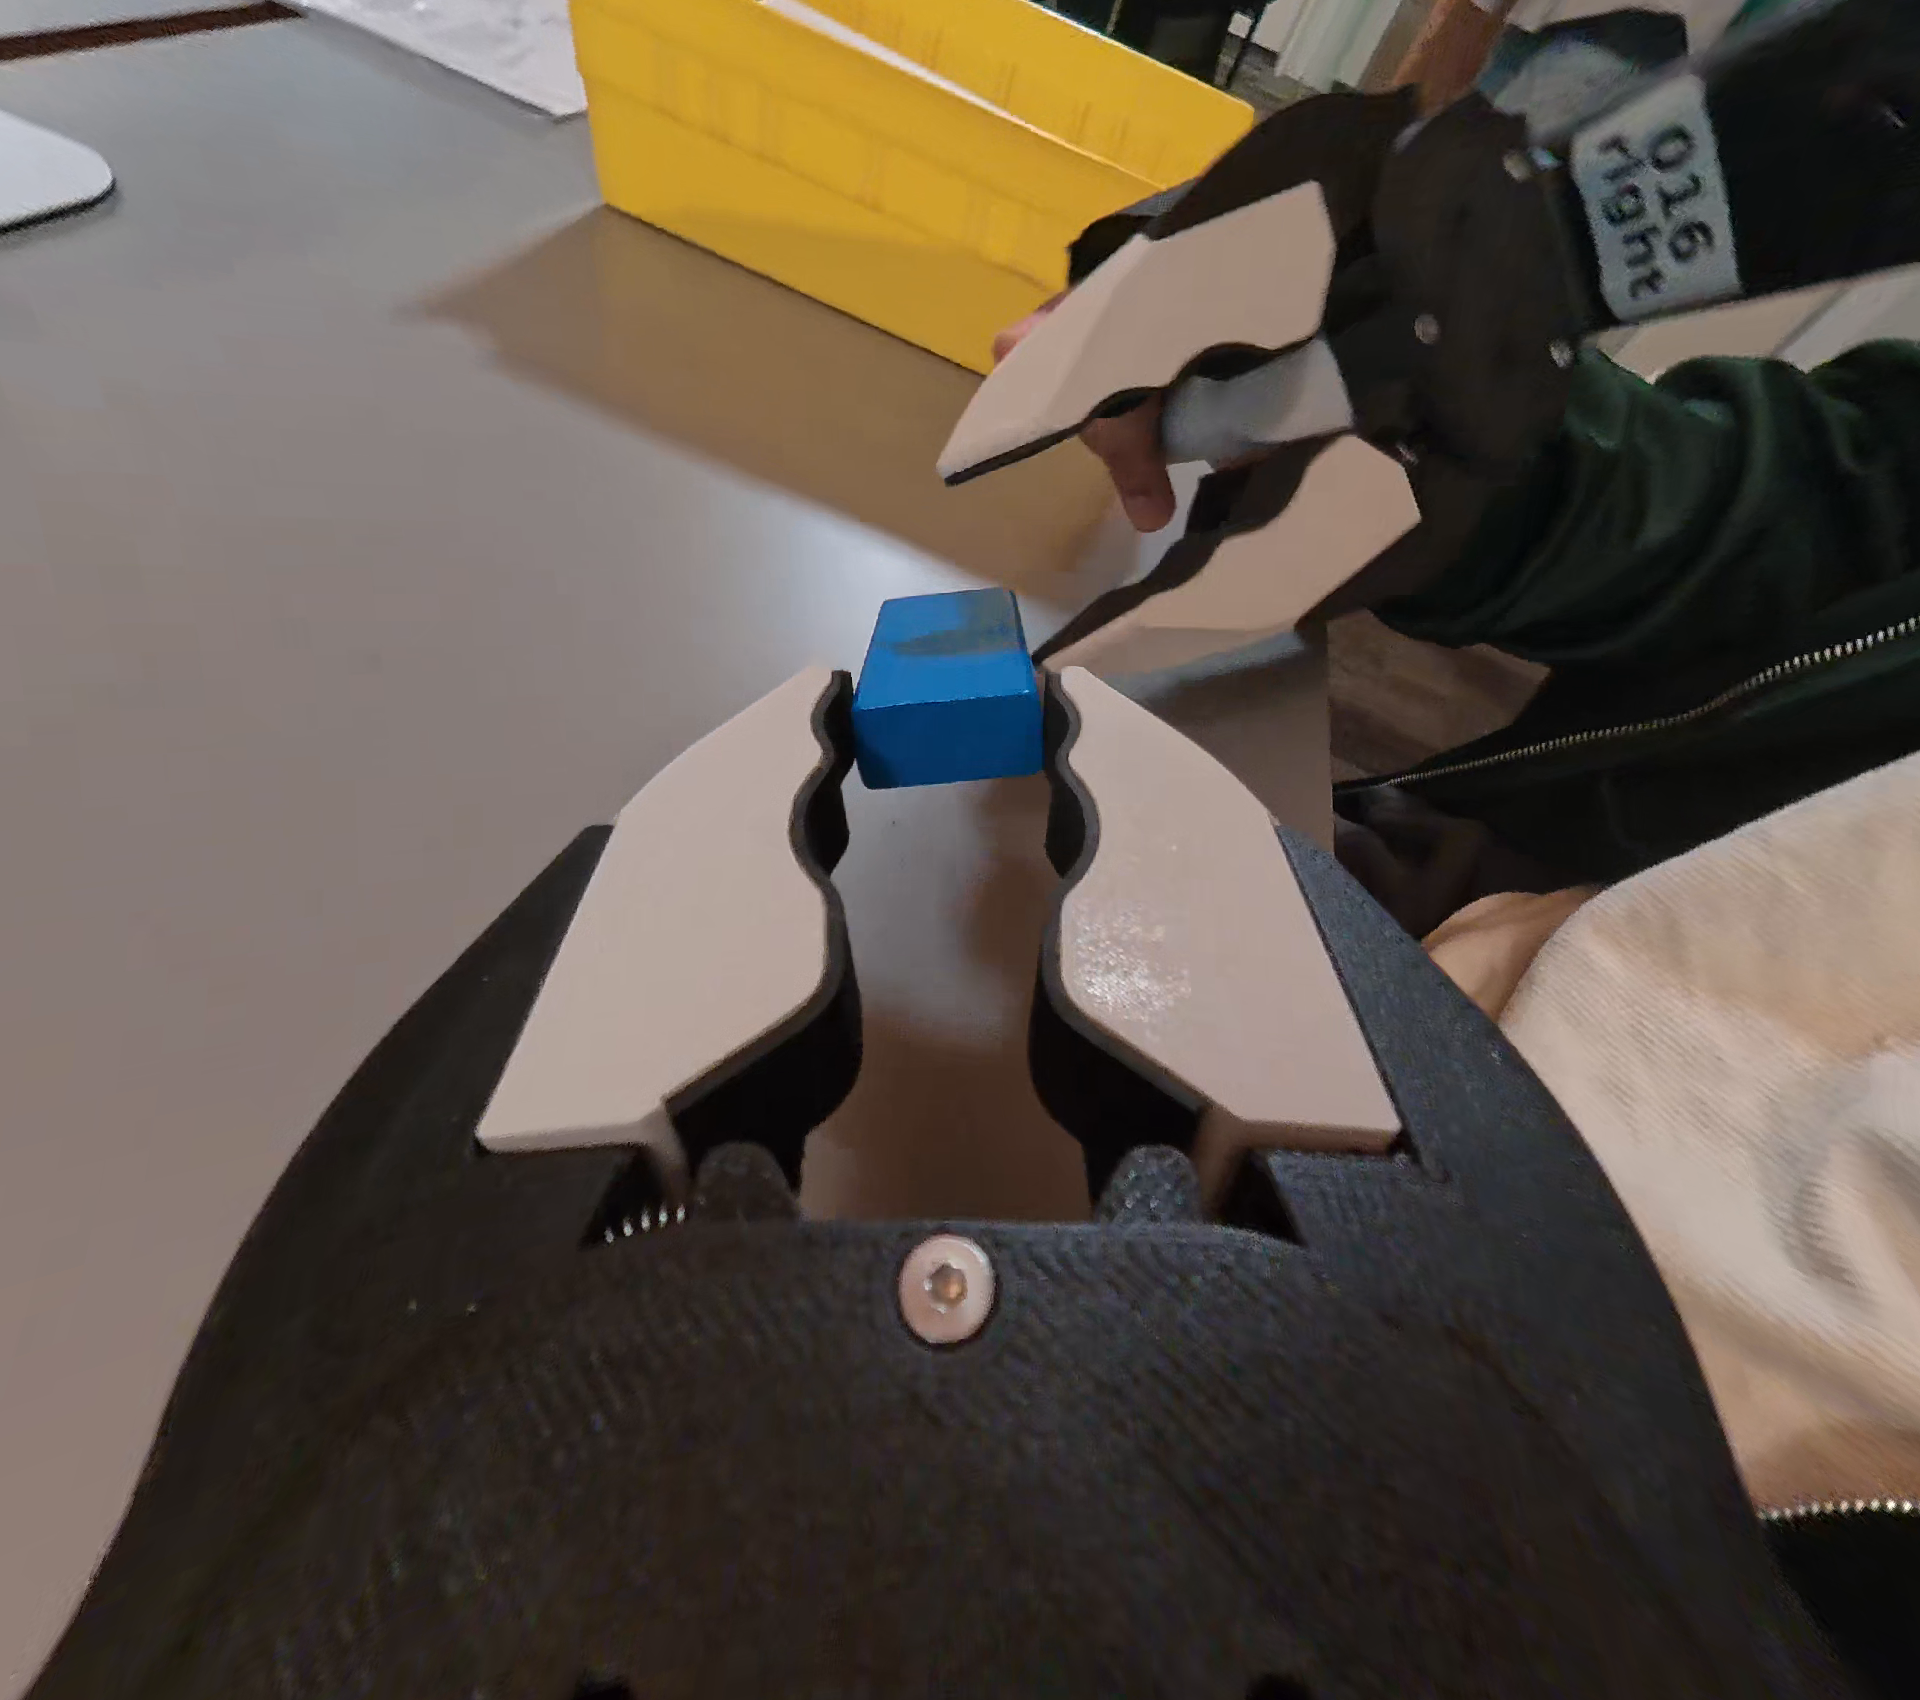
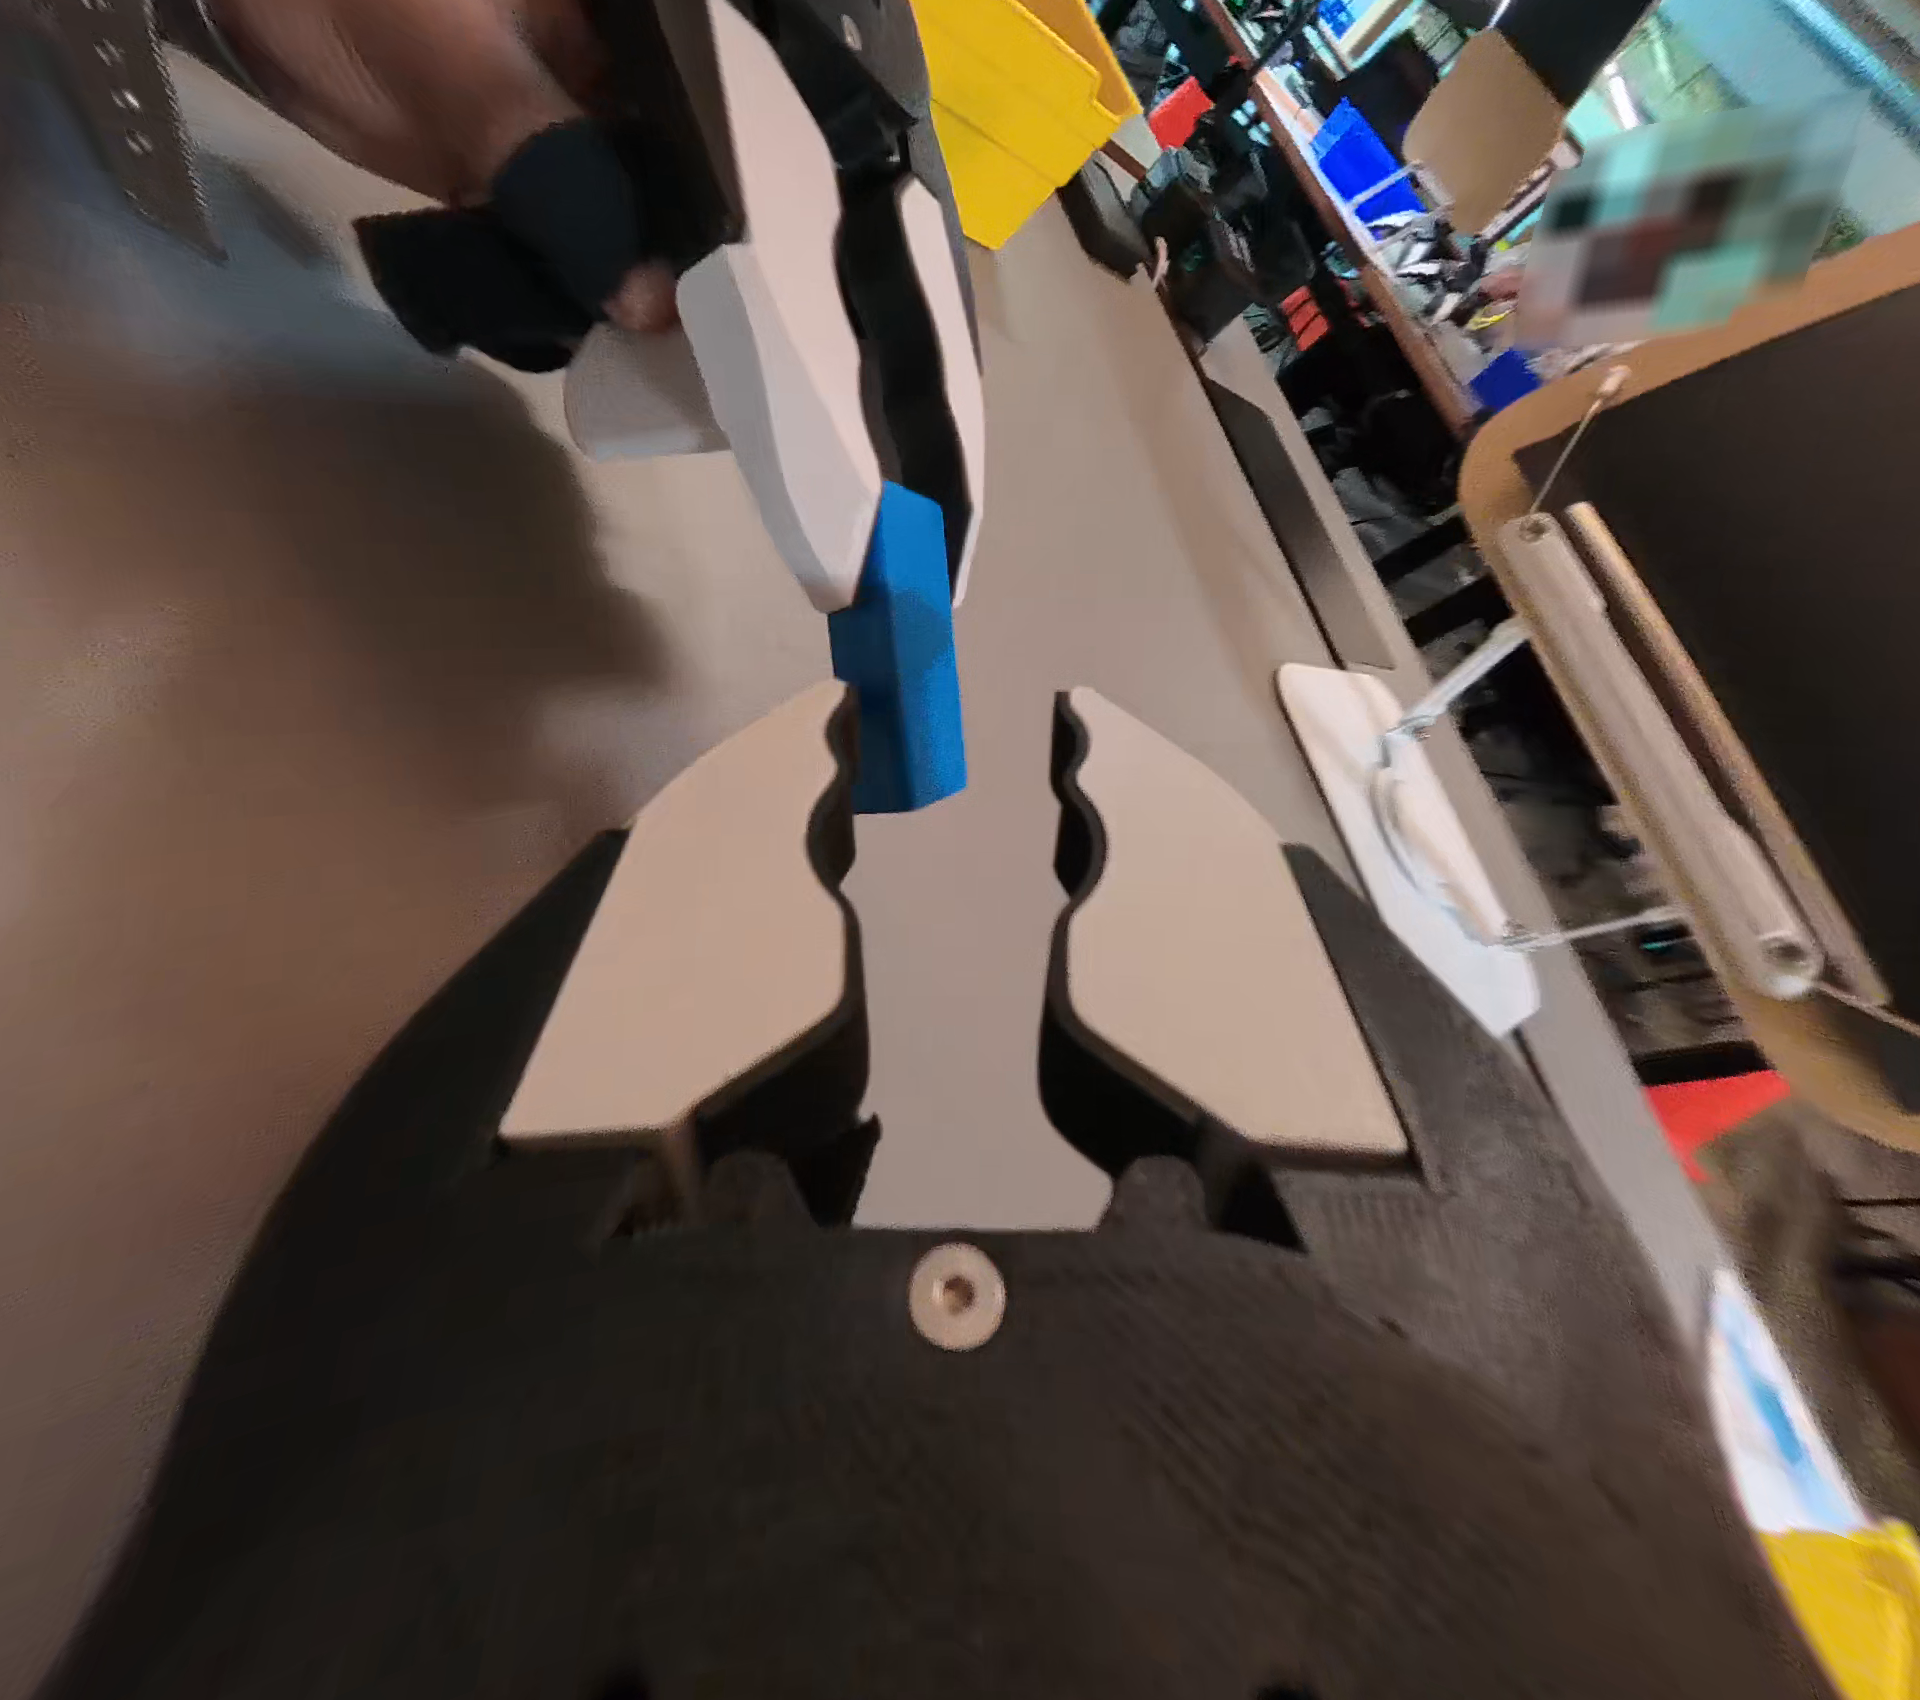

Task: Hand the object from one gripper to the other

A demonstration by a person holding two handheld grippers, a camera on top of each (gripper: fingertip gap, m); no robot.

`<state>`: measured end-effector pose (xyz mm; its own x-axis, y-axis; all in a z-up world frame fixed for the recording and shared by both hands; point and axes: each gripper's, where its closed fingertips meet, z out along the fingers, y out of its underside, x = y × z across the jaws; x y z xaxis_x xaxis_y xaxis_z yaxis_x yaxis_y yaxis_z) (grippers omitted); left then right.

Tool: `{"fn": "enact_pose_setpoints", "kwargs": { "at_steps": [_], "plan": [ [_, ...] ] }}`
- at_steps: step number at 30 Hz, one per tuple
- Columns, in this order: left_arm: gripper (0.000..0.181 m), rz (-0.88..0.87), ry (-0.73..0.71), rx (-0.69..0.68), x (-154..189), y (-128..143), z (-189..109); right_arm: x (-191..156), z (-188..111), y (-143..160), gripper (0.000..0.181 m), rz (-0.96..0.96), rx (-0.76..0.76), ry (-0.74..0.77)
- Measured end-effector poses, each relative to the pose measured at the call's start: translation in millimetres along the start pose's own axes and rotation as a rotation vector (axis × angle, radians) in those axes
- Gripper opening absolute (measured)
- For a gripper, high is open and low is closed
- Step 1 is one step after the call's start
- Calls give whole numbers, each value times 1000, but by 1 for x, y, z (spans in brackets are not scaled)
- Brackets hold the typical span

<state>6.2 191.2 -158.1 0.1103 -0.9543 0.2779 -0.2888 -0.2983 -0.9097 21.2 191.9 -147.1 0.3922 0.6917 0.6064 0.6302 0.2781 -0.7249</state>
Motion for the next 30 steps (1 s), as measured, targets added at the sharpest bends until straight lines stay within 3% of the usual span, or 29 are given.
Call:
{"fn": "enact_pose_setpoints", "kwargs": {
  "at_steps": [6,12,14,21,23,30],
  "plan": [
    [36,-101,-21,18,-9,4,2,-12,8,1,41,-183,-128,48],
    [35,-178,26,62,-1,1,6,-6,18,31,22,-355,-380,149],
    [35,-169,25,55,-1,3,7,-5,17,32,18,-404,-395,165],
    [36,-93,53,123,3,-3,6,-3,14,30,17,-328,-368,155],
    [45,-85,79,172,6,-10,4,-3,15,29,16,-272,-345,138],
    [61,-20,79,256,7,-21,-1,3,10,24,16,166,-168,19]
  ]
}}
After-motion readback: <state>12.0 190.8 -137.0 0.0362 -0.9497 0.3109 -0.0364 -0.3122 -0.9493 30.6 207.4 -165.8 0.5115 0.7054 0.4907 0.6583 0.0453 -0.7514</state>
